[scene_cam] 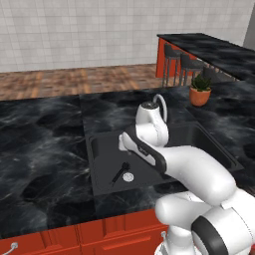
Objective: Pick up the dish brush and bar soap from the sink, and place them back in the cabinet, and close the cabinet door.
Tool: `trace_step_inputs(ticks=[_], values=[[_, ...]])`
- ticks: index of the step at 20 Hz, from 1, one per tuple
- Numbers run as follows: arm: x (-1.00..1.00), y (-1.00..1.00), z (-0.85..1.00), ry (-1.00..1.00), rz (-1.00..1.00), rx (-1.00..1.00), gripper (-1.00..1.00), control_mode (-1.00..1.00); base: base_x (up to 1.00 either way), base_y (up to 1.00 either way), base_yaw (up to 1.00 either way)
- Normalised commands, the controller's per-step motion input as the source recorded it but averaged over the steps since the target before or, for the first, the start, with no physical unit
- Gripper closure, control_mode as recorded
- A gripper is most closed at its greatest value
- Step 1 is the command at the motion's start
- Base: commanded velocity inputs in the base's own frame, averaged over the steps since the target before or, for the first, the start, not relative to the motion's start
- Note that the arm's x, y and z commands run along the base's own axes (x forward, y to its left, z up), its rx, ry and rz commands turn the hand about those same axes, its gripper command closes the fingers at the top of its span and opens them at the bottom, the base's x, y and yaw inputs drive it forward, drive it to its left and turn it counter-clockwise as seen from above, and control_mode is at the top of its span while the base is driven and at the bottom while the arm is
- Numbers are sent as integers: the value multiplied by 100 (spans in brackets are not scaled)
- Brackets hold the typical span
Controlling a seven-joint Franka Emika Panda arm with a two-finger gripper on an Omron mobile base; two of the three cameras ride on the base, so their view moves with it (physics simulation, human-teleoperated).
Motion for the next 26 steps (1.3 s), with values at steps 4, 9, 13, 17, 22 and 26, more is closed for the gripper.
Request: trace_step_inputs(ticks=[4,9,13,17,22,26], values=[[13,10,-25,2,-1,0,-100,-100,0,0,0],[11,5,-22,2,-1,0,-100,-100,0,0,0],[11,4,-25,1,-1,0,-100,-100,0,0,0],[12,4,-25,2,-1,0,-100,-100,0,0,0],[15,2,-25,1,0,0,-100,-100,0,0,0],[18,3,-27,0,0,0,-100,-100,0,0,0]])
